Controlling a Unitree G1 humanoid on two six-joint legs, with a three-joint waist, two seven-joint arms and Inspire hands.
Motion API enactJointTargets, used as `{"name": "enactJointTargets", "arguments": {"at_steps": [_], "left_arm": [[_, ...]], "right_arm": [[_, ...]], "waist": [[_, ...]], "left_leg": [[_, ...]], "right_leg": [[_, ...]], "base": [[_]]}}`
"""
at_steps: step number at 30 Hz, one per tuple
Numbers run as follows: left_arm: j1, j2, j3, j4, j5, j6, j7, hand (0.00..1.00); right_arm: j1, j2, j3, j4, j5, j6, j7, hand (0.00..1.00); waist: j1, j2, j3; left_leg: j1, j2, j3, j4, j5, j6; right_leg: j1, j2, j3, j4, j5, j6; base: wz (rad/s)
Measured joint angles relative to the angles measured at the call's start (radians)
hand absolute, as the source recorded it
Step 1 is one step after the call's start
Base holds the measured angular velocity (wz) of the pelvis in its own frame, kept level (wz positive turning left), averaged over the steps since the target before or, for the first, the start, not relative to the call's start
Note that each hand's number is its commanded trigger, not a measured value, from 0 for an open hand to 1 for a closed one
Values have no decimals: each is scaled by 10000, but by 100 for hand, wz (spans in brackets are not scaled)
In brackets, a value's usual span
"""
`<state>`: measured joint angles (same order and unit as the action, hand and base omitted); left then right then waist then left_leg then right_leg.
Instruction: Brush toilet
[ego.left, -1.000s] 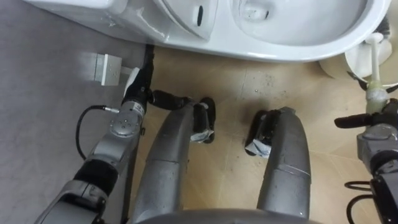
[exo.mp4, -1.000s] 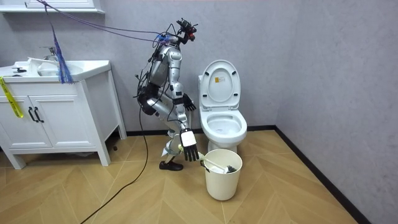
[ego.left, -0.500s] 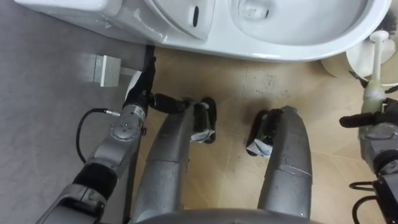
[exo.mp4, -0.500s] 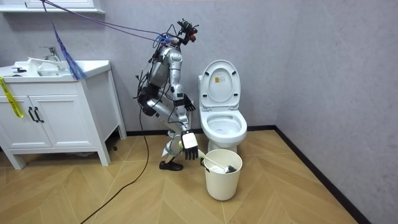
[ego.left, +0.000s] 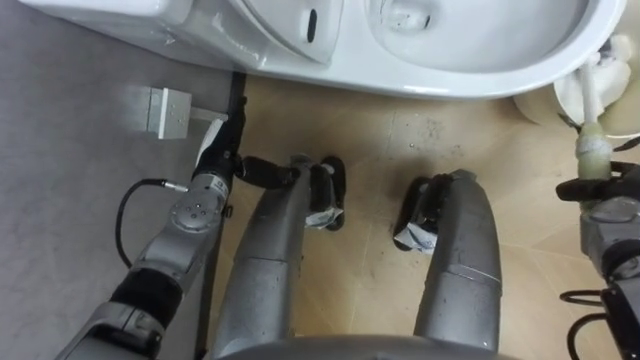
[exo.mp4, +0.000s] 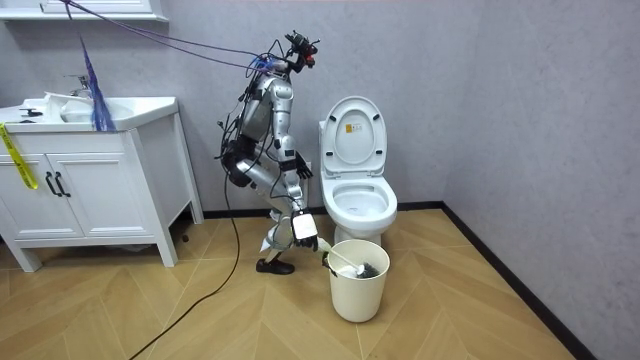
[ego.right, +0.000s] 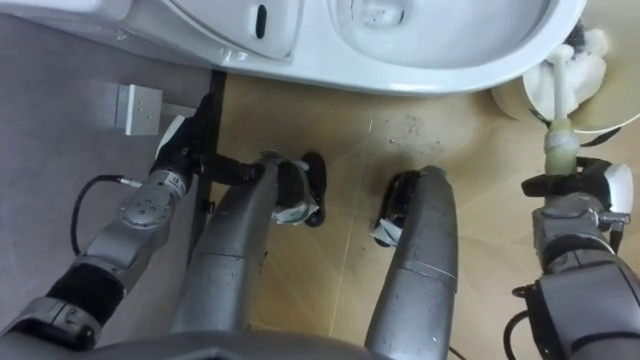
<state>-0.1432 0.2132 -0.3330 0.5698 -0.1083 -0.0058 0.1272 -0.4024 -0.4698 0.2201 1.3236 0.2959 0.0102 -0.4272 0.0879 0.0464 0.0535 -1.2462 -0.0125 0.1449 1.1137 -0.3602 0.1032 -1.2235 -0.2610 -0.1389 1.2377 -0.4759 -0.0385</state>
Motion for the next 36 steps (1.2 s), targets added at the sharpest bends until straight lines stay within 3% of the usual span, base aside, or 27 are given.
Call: {"name": "enactJointTargets", "arguments": {"at_steps": [8, 14, 20, 24, 26, 28, 33, 36], "left_arm": [[74, 3, -98, 3, -96, 0, 75, 0], [583, 33, -113, 26, -185, -17, 75, 0], [1268, 76, 62, 27, -172, -21, 73, 0], [1521, 320, 173, 282, -162, -108, 74, 0], [1596, 397, 184, 617, -157, -151, 74, 0], [1992, 493, 359, 741, -109, -166, 75, 0], [2315, 521, 1047, 1672, -65, -222, 74, 0], [2586, 523, 1546, 2194, -44, -244, 74, 0]], "right_arm": [[243, 3, 252, -41, 360, -110, -168, 100], [541, 116, 270, -28, 1431, -84, 47, 100], [931, 273, -99, -33, 2197, -94, 309, 100], [1520, 529, -478, -26, 2941, -103, 374, 100], [1728, 562, -481, -30, 3107, -80, 398, 100], [2062, 611, -599, -30, 3455, -79, 459, 100], [2446, 964, -1687, -86, 4073, -77, 534, 100], [2605, 1067, -2021, -232, 4093, -79, 505, 100]], "waist": [[-22, -8, 0], [-143, -17, -8], [-281, -59, -54], [-317, -162, -192], [-320, -203, -221], [-332, -246, -295], [-400, -304, -340], [-467, -423, -356]], "left_leg": [[175, -1, 36, -18, -1, 1], [1104, 67, -1, -427, 10, -29], [2371, 201, -105, -1393, 116, -104], [3539, 183, -166, -2392, 259, -159], [4166, 152, -132, -2848, 293, -159], [4927, 147, -107, -3341, 296, -163], [6166, 77, -361, -4189, 365, -264], [6972, -7, -444, -4893, 501, -320]], "right_leg": [[135, -1, -3, -10, 1, 1], [1126, 80, -104, -521, 68, 28], [2538, 377, -411, -1791, 399, 101], [3774, 561, -593, -2914, 649, 224], [4385, 624, -619, -3378, 722, 293], [5158, 721, -648, -3944, 788, 386], [6630, 797, -1112, -5018, 905, 477], [7434, 895, -1144, -5698, 1016, 560]], "base": [[0], [-5], [-9], [-5], [-7], [-5], [11], [8]]}}
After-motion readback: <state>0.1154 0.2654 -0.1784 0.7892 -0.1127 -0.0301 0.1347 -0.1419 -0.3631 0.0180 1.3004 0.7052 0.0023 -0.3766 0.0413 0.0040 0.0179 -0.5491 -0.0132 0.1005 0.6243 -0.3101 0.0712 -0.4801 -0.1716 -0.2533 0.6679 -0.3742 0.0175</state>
